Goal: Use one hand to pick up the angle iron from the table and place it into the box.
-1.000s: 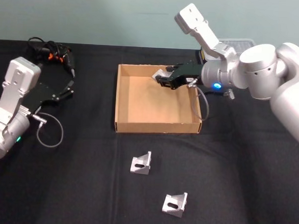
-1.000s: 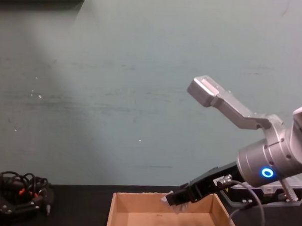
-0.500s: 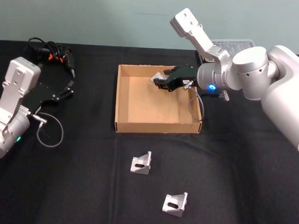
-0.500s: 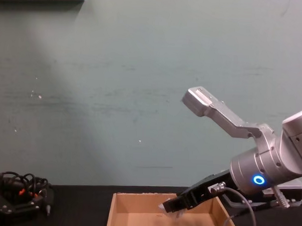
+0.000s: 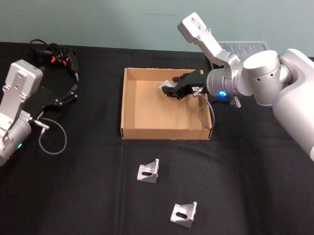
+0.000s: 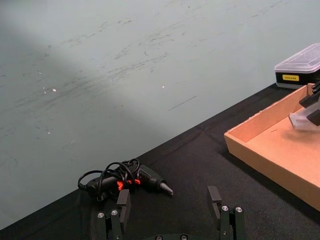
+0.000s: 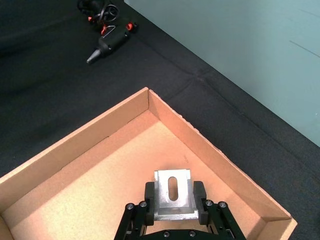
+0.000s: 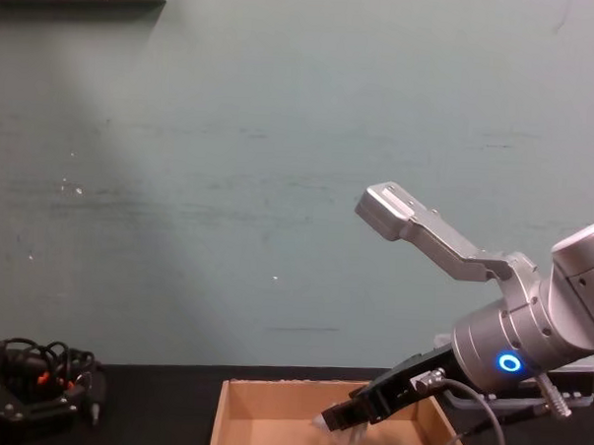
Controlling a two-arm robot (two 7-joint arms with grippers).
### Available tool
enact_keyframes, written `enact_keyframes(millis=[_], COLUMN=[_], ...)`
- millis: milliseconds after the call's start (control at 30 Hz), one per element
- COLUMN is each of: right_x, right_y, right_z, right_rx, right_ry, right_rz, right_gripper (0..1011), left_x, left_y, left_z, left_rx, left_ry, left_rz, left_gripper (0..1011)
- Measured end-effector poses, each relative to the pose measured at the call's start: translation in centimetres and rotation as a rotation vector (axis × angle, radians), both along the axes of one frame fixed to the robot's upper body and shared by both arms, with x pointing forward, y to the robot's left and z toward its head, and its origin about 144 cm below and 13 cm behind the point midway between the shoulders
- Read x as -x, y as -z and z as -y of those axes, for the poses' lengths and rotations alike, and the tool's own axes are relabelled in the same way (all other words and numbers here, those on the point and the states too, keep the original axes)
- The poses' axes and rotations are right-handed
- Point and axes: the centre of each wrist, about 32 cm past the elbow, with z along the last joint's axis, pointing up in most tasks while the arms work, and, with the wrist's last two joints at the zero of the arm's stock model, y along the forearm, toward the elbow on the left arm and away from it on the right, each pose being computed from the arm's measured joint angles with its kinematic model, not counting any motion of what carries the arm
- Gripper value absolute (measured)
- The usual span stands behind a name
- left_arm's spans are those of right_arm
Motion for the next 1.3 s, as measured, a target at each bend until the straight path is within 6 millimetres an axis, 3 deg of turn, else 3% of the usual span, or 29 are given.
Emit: enact_keyframes(millis=[167,433,633,967,1300], right_x=[0.0,0.2,0.7,3.6,8.0], right_y=[0.0,-0.3,-1.5,-5.1,-8.0], right_z=[0.0,0.2,0.5,2.3,4.9], right_rx=[-0.005,-0.021,-0.050,-0.137,-0.192], right_ry=[0.001,0.007,0.019,0.043,-0.024], right_rz=[-0.003,0.012,0.056,0.163,0.177], right_gripper=[585,864,993,1003,1003], left_x=[0.0,0.0,0.0,0.0,0.0], left_y=[0.0,0.0,0.0,0.0,0.0], left_z=[0.0,0.0,0.0,0.0,0.0], left_rx=[0.000,0.000,0.000,0.000,0.000], left_ry=[0.000,0.000,0.000,0.000,0.000], left_rz=[0.000,0.000,0.000,0.000,0.000], left_gripper=[1000,1000,1000,1000,1000])
